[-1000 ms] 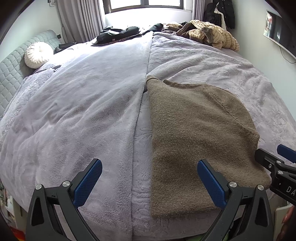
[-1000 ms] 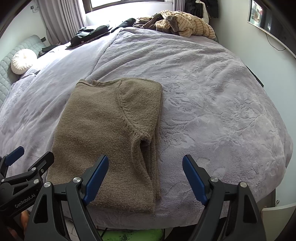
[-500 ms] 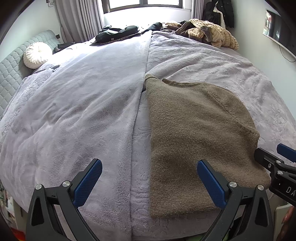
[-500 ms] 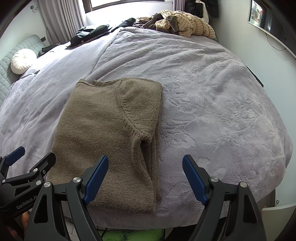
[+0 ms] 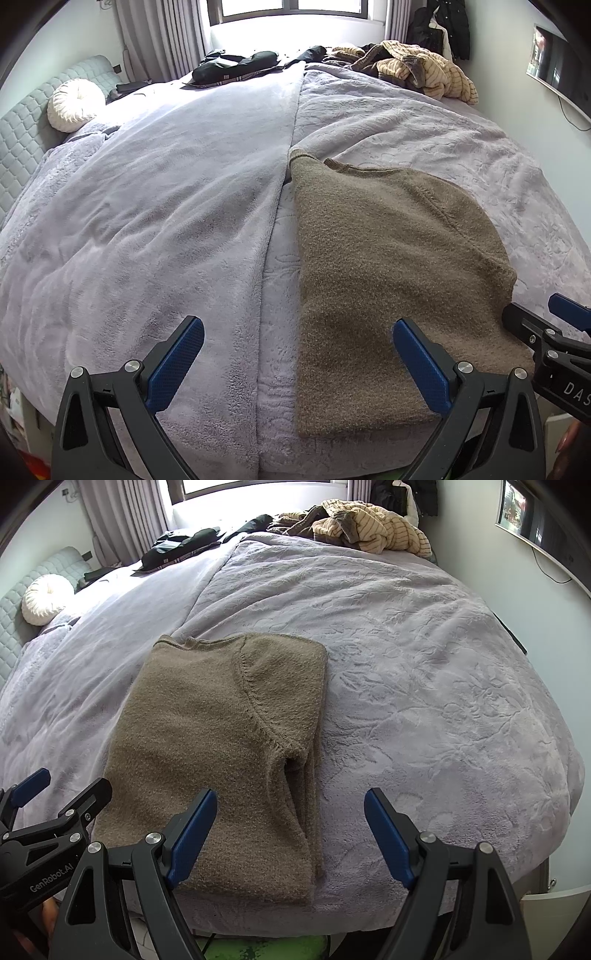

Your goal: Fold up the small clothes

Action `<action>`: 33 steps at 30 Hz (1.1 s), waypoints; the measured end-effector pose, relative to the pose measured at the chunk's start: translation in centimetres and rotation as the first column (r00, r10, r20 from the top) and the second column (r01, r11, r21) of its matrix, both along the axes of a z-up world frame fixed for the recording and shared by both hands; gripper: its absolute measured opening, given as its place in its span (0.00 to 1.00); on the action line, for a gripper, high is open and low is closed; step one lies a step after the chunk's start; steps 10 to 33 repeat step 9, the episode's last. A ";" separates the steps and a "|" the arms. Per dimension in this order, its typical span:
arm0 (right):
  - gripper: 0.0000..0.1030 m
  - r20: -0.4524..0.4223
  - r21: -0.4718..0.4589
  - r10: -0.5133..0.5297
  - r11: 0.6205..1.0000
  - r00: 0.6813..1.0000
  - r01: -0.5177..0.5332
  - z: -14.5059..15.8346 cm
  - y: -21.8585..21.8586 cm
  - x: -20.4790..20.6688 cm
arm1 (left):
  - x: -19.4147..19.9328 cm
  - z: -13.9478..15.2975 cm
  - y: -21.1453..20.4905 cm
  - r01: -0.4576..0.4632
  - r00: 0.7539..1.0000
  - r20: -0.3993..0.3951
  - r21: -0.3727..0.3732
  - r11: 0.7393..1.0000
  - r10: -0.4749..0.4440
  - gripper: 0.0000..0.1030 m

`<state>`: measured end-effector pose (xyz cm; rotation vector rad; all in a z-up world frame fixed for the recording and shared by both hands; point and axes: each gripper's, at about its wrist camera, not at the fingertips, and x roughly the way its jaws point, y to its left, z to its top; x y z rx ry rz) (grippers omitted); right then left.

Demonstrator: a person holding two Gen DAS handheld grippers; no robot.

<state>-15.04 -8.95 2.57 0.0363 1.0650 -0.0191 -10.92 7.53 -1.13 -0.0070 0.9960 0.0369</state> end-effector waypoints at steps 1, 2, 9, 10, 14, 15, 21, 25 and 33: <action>0.82 -0.001 0.000 0.000 1.000 1.000 0.000 -0.1 0.1 0.0 | 0.0 0.0 0.0 0.001 1.000 0.001 -0.005 1.000 -0.001 1.00; 0.82 -0.002 -0.001 0.001 1.000 1.000 -0.001 -0.2 0.1 0.1 | 0.0 0.0 0.0 0.002 1.000 0.006 -0.012 1.000 -0.002 1.00; 0.82 -0.012 0.003 0.000 1.000 1.000 0.000 -0.6 0.1 0.3 | -0.1 0.4 -0.6 0.035 0.999 0.035 0.009 0.999 -0.036 1.00; 0.82 -0.012 0.003 0.000 1.000 1.000 0.000 -0.6 0.1 0.3 | -0.1 0.4 -0.6 0.035 0.999 0.035 0.009 0.999 -0.036 1.00; 0.82 -0.012 0.003 0.000 1.000 1.000 0.000 -0.6 0.1 0.3 | -0.1 0.4 -0.6 0.035 0.999 0.035 0.009 0.999 -0.036 1.00; 0.82 -0.012 0.003 0.000 1.000 1.000 0.000 -0.6 0.1 0.3 | -0.1 0.4 -0.6 0.035 0.999 0.035 0.009 0.999 -0.036 1.00; 0.82 -0.012 0.003 0.000 1.000 1.000 0.000 -0.6 0.1 0.3 | -0.1 0.4 -0.6 0.035 0.999 0.035 0.009 0.999 -0.036 1.00; 0.82 -0.012 0.003 0.000 1.000 1.000 0.000 -0.6 0.1 0.3 | -0.1 0.4 -0.6 0.035 0.999 0.035 0.009 0.999 -0.036 1.00; 0.82 -0.012 0.003 0.000 1.000 1.000 0.000 -0.6 0.1 0.3 | -0.1 0.4 -0.6 0.035 0.999 0.035 0.009 0.999 -0.036 1.00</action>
